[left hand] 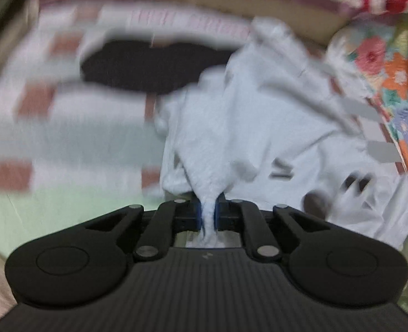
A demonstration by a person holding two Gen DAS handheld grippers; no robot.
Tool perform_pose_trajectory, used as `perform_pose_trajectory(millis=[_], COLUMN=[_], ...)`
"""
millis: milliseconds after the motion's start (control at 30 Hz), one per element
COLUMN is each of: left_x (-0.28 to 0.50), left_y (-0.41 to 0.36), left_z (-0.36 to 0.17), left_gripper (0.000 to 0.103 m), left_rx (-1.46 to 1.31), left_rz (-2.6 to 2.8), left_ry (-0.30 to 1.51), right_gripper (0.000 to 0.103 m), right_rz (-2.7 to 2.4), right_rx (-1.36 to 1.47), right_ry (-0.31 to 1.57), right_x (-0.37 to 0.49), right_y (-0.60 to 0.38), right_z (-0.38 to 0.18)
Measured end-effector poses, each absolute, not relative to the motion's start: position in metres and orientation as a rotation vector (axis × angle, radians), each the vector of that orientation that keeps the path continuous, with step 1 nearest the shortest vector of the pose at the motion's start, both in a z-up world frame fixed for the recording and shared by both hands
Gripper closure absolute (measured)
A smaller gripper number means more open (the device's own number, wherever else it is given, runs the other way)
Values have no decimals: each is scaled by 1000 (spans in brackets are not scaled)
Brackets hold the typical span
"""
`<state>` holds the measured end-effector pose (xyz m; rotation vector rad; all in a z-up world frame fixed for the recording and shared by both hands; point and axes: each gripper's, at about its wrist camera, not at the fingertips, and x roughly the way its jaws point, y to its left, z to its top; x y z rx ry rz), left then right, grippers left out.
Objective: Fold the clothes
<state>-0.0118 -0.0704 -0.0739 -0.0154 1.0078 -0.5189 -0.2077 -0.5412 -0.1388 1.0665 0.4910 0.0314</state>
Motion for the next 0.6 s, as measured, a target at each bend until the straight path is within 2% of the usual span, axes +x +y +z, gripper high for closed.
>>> perform_pose_trajectory(millis=[67, 233, 400, 500, 600], left_x=[-20, -32, -33, -23, 19], left_y=[-63, -23, -28, -40, -59], left_z=[-43, -12, -37, -49, -29], left_gripper=[95, 95, 97, 98, 99], left_rx=[-10, -192, -154, -68, -1], left_rz=[-509, -527, -522, -524, -529], left_ry=[904, 837, 917, 927, 875], right_gripper=[97, 97, 97, 97, 97], right_rz=[63, 110, -10, -30, -22], right_rx=[962, 818, 864, 848, 786], right_ry=[405, 236, 421, 549, 636], right_x=[-212, -254, -275, -256, -217], right_y=[-537, -531, -531, -525, -522], right_z=[-105, -49, -89, -113, -119])
